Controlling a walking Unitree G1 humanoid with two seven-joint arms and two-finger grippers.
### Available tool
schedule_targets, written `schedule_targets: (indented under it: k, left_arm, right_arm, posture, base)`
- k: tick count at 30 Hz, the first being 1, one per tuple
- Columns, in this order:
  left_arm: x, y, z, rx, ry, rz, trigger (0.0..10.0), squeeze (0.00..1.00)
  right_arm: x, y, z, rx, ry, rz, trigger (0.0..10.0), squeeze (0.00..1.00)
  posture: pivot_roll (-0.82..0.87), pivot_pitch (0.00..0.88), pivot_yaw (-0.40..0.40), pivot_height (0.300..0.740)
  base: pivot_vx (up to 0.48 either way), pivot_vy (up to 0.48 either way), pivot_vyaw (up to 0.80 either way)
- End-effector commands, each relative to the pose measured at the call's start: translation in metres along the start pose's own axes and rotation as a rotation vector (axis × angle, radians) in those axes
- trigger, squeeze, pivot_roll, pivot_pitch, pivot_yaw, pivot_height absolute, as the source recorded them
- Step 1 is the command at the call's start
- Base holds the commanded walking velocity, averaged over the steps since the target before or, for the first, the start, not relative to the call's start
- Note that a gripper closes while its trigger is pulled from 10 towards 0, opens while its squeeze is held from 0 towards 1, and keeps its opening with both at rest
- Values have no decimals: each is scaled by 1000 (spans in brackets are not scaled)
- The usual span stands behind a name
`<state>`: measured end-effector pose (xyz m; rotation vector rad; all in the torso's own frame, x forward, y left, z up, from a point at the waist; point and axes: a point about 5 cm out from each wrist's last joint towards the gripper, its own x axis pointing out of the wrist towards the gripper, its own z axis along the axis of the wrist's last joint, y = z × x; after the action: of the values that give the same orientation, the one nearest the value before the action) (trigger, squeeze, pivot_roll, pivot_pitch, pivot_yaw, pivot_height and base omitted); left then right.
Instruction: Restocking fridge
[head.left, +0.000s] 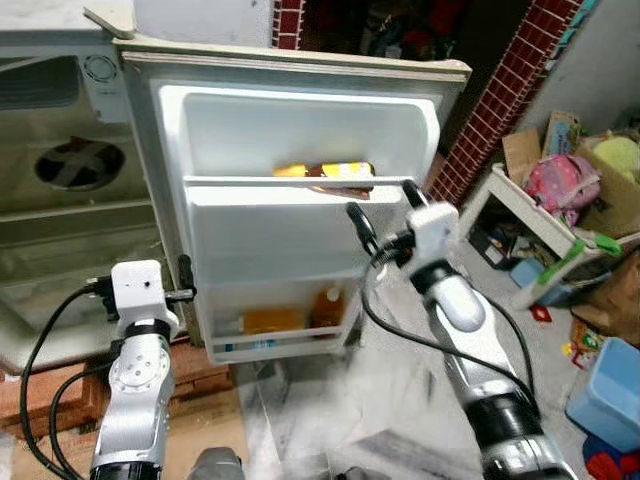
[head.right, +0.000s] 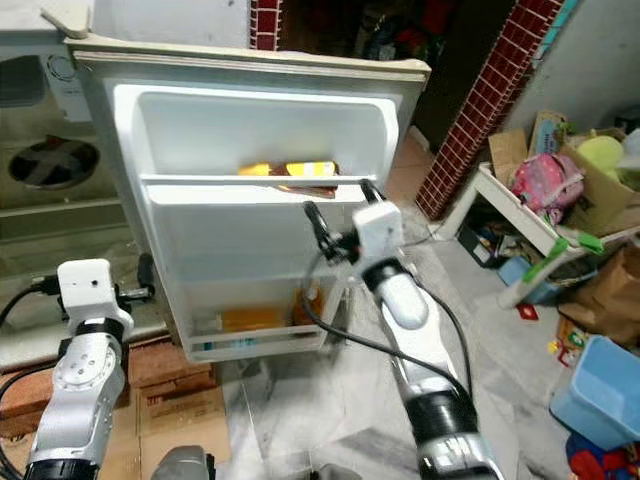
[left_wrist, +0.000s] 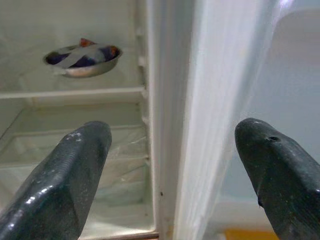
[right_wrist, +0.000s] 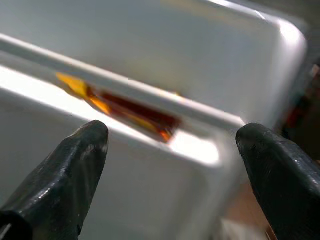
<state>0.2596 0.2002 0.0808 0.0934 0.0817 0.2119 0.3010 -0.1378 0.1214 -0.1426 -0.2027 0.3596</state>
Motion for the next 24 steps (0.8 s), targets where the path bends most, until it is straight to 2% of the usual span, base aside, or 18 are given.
schedule_targets:
  k: [1,3,4,7,13,15,17,24]
  left_arm:
    - [1,-9,6,-2,-19,-32,10000,0]
    - [1,-9,6,-1,-19,-30,10000,0]
    - [3,-10,6,7,-19,-22,10000,0]
    - [6,-10,8,17,-20,-17,10000,0]
    - [7,-9,11,20,-27,-5,10000,0]
    - [6,-8,9,19,-16,15,10000,0]
    - [4,-10,9,26,-18,5,10000,0]
    - [6,-9,9,28,-18,6,10000,0]
  right_arm:
    - [1,-5,10,-10,-20,-12,10000,4]
    - [-1,-5,9,-5,-4,-16,10000,0]
    - [-2,-10,4,-61,47,-40,10000,0]
    - [-1,-15,0,-75,111,-57,10000,0]
    - [8,-18,4,-61,107,-69,10000,0]
    - [8,-18,3,-85,126,-77,10000,0]
    - [7,-19,-3,-68,163,-95,10000,0]
    - [8,-20,-2,-89,163,-83,10000,0]
  posture:
    - [76,0,-98,716]
    - [76,0,-96,716]
    - [77,0,-93,716]
    - [79,0,-93,716]
    - [89,0,-97,716]
    - [92,0,-98,716]
    - [94,0,-97,716]
    - [88,0,-90,716]
  base:
    - [0,0,0]
    - [0,-300,0]
    - [0,-259,0]
    - [0,-271,0]
    - [0,-276,800]
    - [0,-302,800]
    - [0,-334,800]
    - [0,-340,641]
